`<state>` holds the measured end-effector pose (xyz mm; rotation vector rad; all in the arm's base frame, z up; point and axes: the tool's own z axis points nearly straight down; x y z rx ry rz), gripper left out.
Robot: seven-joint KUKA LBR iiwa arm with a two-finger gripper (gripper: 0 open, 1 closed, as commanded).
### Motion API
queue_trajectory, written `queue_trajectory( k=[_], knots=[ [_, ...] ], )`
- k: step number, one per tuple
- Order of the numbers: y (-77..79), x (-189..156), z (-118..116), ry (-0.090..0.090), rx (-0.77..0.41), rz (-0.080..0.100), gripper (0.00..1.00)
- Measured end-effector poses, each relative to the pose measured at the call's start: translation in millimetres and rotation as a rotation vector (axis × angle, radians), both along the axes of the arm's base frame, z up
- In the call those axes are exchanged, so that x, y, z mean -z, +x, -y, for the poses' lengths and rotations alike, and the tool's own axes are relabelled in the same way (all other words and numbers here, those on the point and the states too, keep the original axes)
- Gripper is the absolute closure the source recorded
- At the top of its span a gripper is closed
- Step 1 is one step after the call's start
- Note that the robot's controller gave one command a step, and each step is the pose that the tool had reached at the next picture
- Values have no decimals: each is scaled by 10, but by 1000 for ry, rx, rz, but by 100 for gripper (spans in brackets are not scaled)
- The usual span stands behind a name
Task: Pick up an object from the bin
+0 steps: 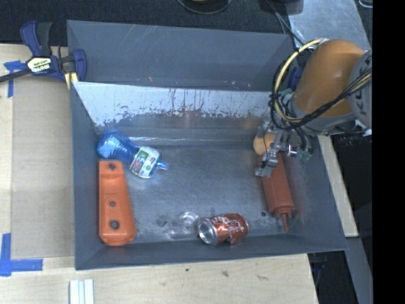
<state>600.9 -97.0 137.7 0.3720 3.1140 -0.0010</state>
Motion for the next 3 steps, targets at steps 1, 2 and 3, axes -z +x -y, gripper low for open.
queue_trajectory(
  k=[1, 2, 3],
  knots=[
    [198, 48, 173, -3, -319, 6, 0],
    [215, 378, 422, 18, 158, 26, 100],
    [217, 375, 420, 18, 158, 27, 100]
  ],
)
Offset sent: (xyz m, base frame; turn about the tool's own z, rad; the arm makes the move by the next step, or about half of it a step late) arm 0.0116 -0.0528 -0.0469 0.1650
